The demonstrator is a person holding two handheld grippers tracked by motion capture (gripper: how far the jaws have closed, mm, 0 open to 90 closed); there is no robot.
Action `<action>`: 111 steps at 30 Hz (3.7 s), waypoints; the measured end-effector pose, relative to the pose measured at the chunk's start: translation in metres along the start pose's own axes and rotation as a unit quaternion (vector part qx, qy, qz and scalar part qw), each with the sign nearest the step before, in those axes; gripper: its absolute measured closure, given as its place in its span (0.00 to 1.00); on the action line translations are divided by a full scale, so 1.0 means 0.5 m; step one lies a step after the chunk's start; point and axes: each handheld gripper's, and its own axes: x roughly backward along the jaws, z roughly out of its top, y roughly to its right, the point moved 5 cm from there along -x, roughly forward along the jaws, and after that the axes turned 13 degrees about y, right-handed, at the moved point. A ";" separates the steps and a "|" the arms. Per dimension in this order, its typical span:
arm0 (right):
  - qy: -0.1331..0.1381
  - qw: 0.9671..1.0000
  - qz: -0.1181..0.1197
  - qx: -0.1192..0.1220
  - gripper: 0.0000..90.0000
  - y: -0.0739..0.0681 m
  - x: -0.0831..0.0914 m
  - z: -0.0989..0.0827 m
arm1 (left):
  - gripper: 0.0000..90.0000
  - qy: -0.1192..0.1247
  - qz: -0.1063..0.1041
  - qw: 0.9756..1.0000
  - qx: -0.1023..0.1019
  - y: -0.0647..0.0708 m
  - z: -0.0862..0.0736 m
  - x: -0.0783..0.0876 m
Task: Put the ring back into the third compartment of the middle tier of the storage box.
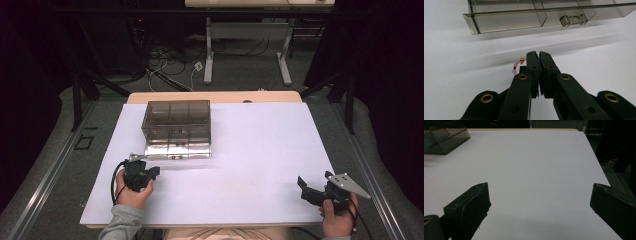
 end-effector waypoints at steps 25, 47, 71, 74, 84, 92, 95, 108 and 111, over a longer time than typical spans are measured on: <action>0.000 1.000 -0.001 -0.002 0.03 -0.001 -0.001 -0.001 | 0.97 0.081 -0.002 0.997 -0.008 0.005 0.026 0.036; 0.000 1.000 -0.001 0.000 0.03 -0.001 -0.002 -0.003 | 0.97 0.135 -0.010 0.990 -0.022 0.027 0.072 0.069; 0.000 1.000 -0.008 -0.005 0.03 0.001 -0.002 -0.006 | 0.97 0.146 -0.029 0.988 -0.031 0.069 0.137 0.046; -0.001 1.000 -0.008 -0.006 0.03 0.001 -0.003 -0.007 | 0.97 0.145 -0.031 0.988 -0.035 0.075 0.144 0.042; -0.004 1.000 -0.007 -0.011 0.03 0.001 -0.002 -0.008 | 0.97 0.143 -0.034 0.989 -0.033 0.086 0.160 0.032; -0.004 1.000 -0.007 -0.011 0.03 0.002 -0.002 -0.008 | 0.97 0.137 -0.039 0.989 -0.029 0.094 0.169 0.020; -0.004 1.000 -0.007 -0.011 0.03 0.001 -0.002 -0.008 | 0.97 0.137 -0.040 0.989 -0.027 0.098 0.172 0.017; -0.003 1.000 -0.007 -0.011 0.03 0.002 -0.002 -0.008 | 0.97 0.130 -0.051 0.989 -0.038 0.131 0.188 -0.002; -0.004 1.000 -0.006 -0.012 0.03 0.002 -0.002 -0.008 | 0.97 0.130 -0.053 0.989 -0.037 0.136 0.189 -0.005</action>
